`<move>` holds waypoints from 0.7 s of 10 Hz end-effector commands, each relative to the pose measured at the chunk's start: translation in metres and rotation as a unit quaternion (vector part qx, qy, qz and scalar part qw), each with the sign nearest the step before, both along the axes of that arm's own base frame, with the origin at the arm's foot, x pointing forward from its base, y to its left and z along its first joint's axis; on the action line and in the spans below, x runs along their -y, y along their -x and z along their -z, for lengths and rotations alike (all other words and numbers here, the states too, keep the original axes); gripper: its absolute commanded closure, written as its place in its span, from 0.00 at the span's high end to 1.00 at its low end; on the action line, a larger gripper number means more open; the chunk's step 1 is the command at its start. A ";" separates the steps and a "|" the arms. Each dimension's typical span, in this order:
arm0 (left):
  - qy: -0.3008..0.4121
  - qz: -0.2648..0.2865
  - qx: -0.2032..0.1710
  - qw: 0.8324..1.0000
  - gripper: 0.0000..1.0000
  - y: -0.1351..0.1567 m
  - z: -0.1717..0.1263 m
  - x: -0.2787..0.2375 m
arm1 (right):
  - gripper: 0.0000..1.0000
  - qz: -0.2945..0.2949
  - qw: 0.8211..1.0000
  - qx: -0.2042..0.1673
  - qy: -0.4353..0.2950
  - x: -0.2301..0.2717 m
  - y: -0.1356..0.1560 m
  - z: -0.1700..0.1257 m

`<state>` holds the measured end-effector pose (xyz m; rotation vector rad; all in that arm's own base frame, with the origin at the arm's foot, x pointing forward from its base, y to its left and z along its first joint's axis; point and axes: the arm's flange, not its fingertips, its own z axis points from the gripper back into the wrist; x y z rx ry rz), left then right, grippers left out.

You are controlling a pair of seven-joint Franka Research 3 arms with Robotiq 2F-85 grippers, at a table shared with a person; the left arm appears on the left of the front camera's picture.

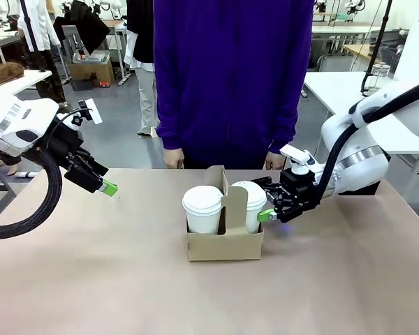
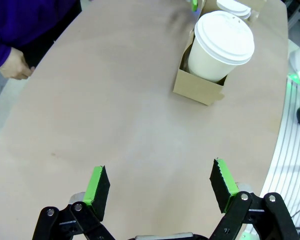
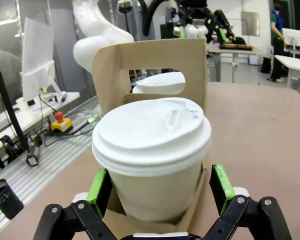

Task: Pour a drink into a cup and package it in a carrier.
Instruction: Insert the held 600 ml Paper Cup into the Cup Carrier.

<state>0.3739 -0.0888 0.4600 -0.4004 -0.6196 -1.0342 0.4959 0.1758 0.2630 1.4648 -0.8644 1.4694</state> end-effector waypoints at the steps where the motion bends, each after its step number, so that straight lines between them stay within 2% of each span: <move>1: 0.011 0.001 -0.001 1.000 1.00 0.000 0.000 0.001 | 1.00 0.019 0.999 0.034 0.025 0.017 0.006 -0.013; 3: 0.011 0.001 -0.001 1.000 1.00 0.000 0.000 0.001 | 1.00 0.064 0.996 0.037 0.053 0.038 0.005 -0.026; 5: 0.011 0.001 -0.001 1.000 1.00 0.000 0.000 0.001 | 1.00 0.153 0.983 0.023 0.097 0.077 0.016 -0.050; 6: 0.011 0.001 -0.001 1.000 1.00 0.000 0.000 0.001 | 1.00 0.200 0.972 0.005 0.119 0.103 0.023 -0.064; 7: 0.011 0.001 -0.001 1.000 1.00 0.000 0.000 0.001 | 1.00 0.238 0.960 -0.039 0.145 0.134 0.029 -0.077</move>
